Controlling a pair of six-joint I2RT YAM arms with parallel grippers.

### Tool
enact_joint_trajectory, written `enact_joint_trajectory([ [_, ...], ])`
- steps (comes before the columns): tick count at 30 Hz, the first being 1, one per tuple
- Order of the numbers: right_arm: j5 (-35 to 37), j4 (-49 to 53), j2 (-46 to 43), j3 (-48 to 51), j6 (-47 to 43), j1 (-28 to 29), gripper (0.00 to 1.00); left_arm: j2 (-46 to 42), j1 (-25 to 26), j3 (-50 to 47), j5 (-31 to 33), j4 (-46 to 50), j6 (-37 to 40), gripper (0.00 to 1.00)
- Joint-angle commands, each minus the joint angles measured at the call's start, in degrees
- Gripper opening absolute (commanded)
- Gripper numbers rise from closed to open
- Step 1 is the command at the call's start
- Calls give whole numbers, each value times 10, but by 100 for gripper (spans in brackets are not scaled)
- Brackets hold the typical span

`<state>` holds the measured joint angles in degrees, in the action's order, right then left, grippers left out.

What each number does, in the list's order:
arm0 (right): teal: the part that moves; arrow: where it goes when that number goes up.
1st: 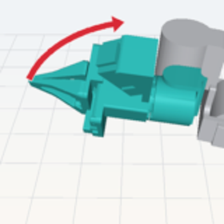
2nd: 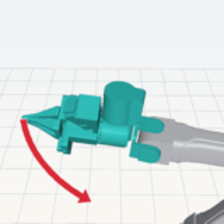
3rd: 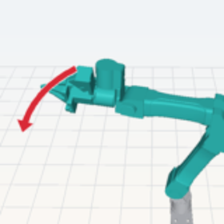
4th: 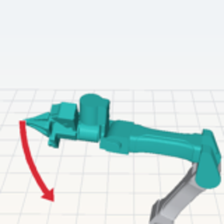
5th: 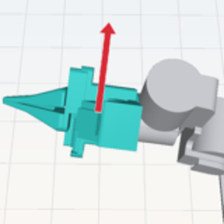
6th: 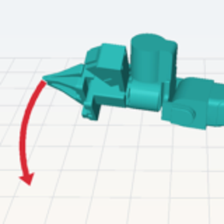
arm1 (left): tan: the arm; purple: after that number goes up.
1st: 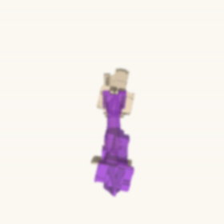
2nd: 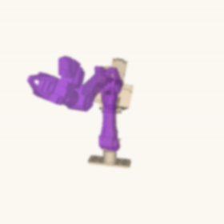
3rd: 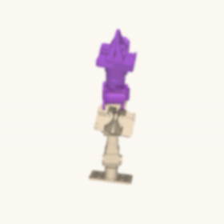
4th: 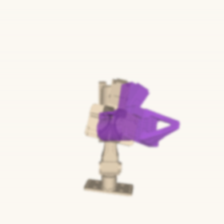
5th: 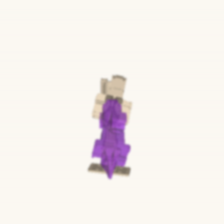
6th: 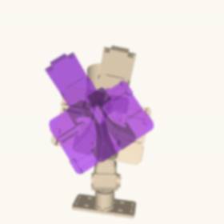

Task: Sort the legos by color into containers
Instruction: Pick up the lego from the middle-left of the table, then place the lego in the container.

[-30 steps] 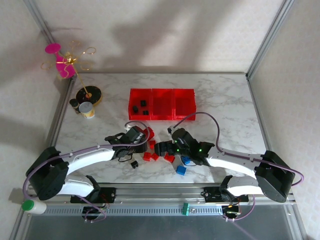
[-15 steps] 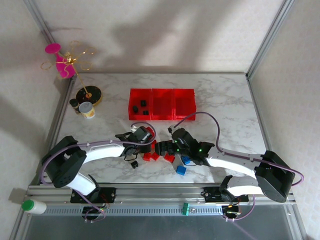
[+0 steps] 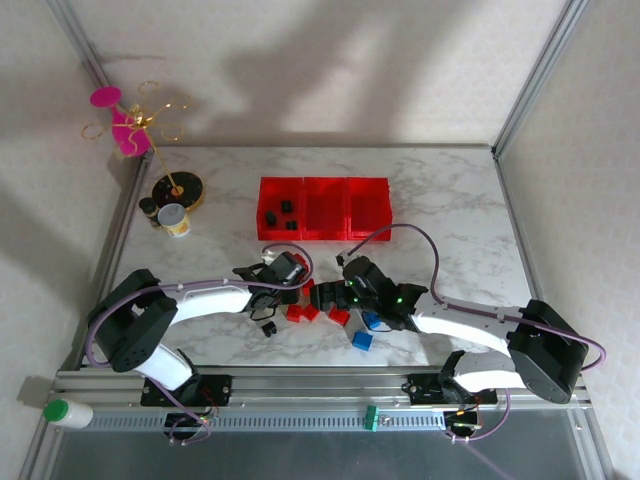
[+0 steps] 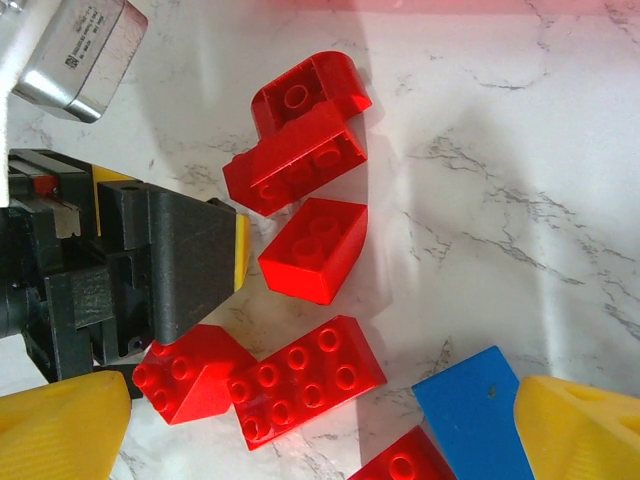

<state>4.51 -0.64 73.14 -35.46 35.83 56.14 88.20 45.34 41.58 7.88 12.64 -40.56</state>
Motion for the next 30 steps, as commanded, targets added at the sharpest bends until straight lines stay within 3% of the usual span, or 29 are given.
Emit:
enact_joint_trajectory([
  [1, 8, -6, 0, -15, 4, 6, 99, -24, 5, -2, 25, 14, -5, 46],
  [9, 3, -12, -7, -30, 5, 5, 99, -85, -1, 21, 63, 63, 10, 48],
  [16, -15, -4, -6, -74, 15, -27, 99, -89, -67, 101, 77, 79, 55, 49],
  [30, -15, -35, 21, -96, 10, -99, 99, 143, -166, 351, 76, 59, 102, 49],
])
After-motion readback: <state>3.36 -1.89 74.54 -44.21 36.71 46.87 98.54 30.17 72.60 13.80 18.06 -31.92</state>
